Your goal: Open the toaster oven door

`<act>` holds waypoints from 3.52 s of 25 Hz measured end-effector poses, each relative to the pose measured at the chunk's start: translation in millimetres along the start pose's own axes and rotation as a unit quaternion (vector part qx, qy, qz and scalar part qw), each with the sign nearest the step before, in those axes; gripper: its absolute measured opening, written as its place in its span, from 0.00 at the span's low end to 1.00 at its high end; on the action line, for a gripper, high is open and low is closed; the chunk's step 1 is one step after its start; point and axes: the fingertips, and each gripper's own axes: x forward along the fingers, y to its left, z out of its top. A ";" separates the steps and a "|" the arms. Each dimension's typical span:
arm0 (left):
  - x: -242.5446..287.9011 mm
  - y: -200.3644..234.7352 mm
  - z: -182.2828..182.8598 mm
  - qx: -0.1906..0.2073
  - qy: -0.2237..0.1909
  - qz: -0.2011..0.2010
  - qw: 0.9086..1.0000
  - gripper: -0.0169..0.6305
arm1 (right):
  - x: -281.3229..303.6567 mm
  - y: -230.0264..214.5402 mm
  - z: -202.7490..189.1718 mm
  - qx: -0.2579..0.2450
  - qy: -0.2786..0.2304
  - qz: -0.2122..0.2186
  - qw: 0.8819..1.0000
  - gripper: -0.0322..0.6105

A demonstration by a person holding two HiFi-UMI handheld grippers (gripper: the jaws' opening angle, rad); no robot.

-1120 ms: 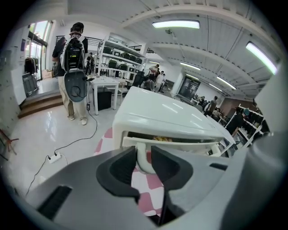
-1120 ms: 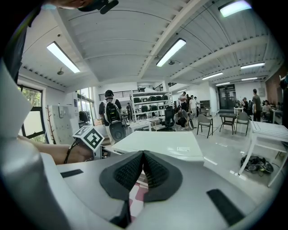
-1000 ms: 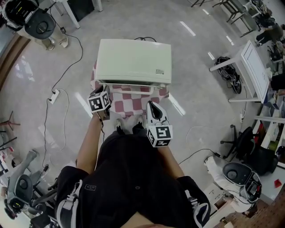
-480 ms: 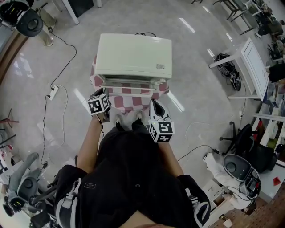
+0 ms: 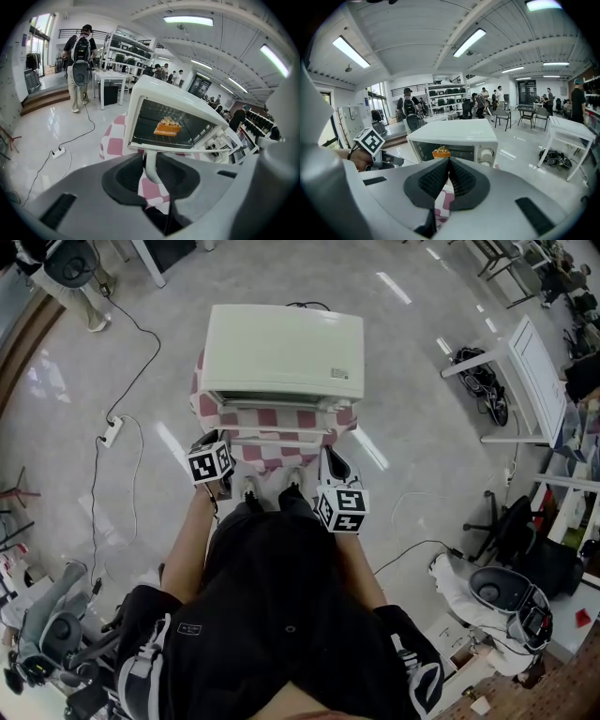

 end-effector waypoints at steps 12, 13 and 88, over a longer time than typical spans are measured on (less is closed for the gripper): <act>0.8 4.7 -20.2 0.008 0.015 -0.002 1.000 0.17 | 16.2 -16.4 -26.5 0.067 0.044 -0.014 0.997 0.09; 0.9 4.9 -20.5 0.008 0.015 -0.003 1.000 0.17 | 17.7 -20.4 -30.1 0.088 0.046 -0.016 0.995 0.09; 40.0 56.1 -127.5 -0.224 0.137 -0.071 0.962 0.22 | 70.2 -54.2 -232.8 0.360 0.300 0.005 0.884 0.21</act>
